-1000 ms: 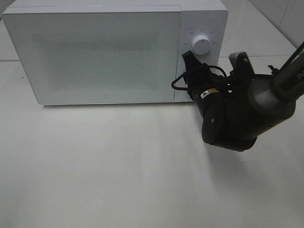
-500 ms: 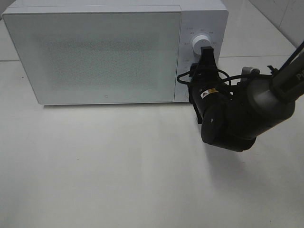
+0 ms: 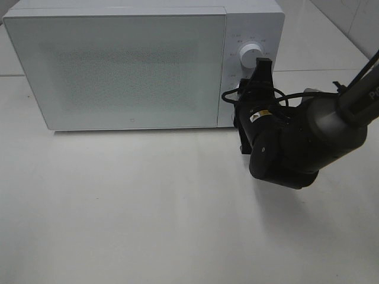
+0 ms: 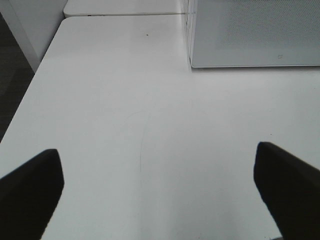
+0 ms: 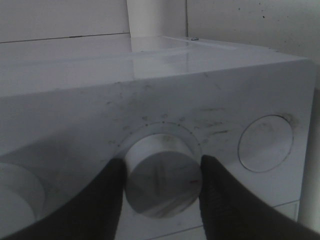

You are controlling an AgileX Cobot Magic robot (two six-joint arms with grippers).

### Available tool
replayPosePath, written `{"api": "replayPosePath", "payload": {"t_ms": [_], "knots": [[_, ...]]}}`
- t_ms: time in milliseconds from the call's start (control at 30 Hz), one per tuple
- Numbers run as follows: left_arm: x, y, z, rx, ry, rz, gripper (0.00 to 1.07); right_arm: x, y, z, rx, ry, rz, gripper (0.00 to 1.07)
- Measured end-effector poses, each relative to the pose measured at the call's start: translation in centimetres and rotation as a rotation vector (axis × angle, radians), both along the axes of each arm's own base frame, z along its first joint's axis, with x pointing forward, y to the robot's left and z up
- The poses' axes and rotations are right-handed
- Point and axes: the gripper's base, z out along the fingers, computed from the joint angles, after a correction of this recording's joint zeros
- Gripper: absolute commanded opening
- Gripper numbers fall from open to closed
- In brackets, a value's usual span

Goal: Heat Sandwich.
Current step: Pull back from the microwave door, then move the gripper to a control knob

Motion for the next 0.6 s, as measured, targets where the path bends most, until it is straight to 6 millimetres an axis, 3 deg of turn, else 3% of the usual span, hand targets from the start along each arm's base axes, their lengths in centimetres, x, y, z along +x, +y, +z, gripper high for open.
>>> {"api": "replayPosePath", "payload": {"t_ms": [267, 400, 600], "knots": [[0.00, 0.00, 0.00, 0.000, 0.000, 0.000, 0.98, 0.00, 0.00, 0.00, 0.003, 0.000, -0.001, 0.17], [0.00, 0.00, 0.00, 0.000, 0.000, 0.000, 0.98, 0.00, 0.01, 0.00, 0.002, -0.001, 0.001, 0.25], [0.00, 0.00, 0.00, 0.000, 0.000, 0.000, 0.98, 0.00, 0.01, 0.00, 0.002, -0.001, 0.001, 0.48]]}}
